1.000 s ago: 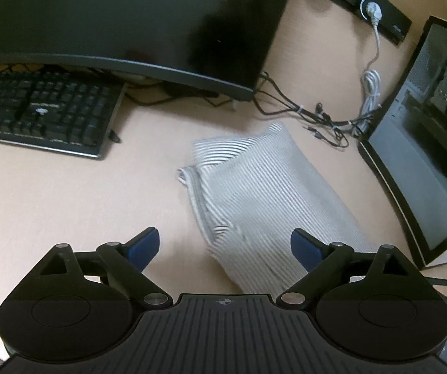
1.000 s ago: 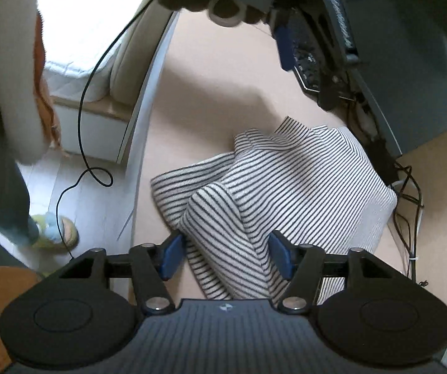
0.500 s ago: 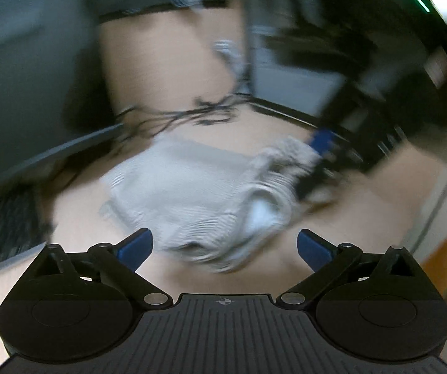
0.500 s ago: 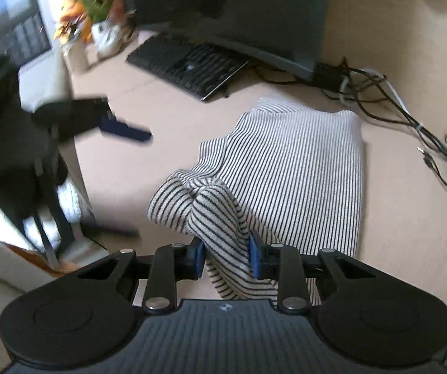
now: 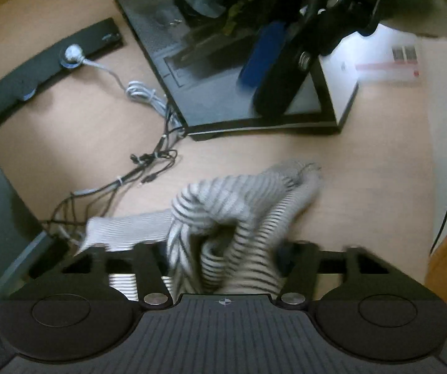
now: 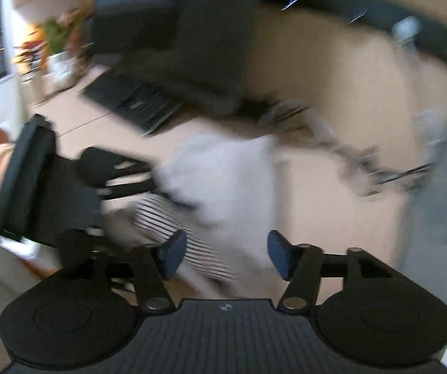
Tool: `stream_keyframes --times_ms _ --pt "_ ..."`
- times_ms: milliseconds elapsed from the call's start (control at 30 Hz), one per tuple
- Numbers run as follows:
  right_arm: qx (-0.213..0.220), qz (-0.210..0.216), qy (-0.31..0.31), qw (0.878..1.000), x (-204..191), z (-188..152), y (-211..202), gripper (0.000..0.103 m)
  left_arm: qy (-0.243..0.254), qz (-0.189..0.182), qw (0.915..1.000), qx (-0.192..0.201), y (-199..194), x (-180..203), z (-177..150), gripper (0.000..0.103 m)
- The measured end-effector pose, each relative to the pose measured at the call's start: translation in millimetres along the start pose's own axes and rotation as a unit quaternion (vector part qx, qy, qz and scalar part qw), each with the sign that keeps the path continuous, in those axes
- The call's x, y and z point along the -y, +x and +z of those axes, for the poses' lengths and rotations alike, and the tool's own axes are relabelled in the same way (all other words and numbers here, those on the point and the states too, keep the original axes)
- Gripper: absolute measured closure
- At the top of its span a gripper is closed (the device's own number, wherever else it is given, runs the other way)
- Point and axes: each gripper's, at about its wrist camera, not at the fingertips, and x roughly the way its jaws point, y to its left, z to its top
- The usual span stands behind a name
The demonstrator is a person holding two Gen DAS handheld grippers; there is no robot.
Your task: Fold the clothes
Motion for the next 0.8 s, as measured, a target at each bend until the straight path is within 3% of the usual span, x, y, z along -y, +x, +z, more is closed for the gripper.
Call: stream_keyframes --times_ms 133,267,333,433,467,567,667,733,800 --pt "0.002 -0.065 -0.014 0.998 7.1 -27.6 -8.4 0.041 -0.092 -0.014 0.9957 0.0 -14.0 -28.2 -5.1 0.052" --pt "0.003 -0.093 -0.081 0.992 -11.7 -53.4 11.3 0.041 -0.182 -0.027 0.9829 0.001 -27.9 -56.4 -10.2 0.054" --pt "0.018 -0.107 -0.155 0.982 -31.2 -57.6 29.6 0.041 -0.227 -0.034 0.9733 0.001 -34.9 -70.5 -12.8 0.055" --pt "0.053 -0.126 -0.261 0.956 -59.5 -56.0 56.4 0.041 -0.293 -0.044 0.955 0.002 -45.4 -91.6 -16.6 0.056" --pt "0.061 -0.121 -0.281 0.95 -63.5 -50.4 62.8 0.041 -0.313 -0.047 0.9486 0.001 -48.7 -97.9 -18.0 0.056" --pt "0.07 -0.095 -0.332 0.936 -73.4 -35.0 80.7 0.044 -0.299 -0.058 0.9521 -0.026 -54.1 -93.5 -25.7 0.056" --pt "0.025 -0.037 -0.376 0.926 -87.4 -32.6 87.2 0.071 -0.286 -0.069 0.9543 -0.053 -59.6 -89.1 -33.7 0.056" --pt "-0.009 0.014 -0.399 0.917 -102.5 -40.7 80.6 0.076 -0.298 -0.097 0.947 -0.07 -65.5 -85.4 -47.0 0.056" --pt "-0.04 0.056 -0.394 0.917 -117.3 -49.6 69.4 0.077 -0.31 -0.125 0.9385 -0.086 -71.3 -81.9 -59.7 0.055"
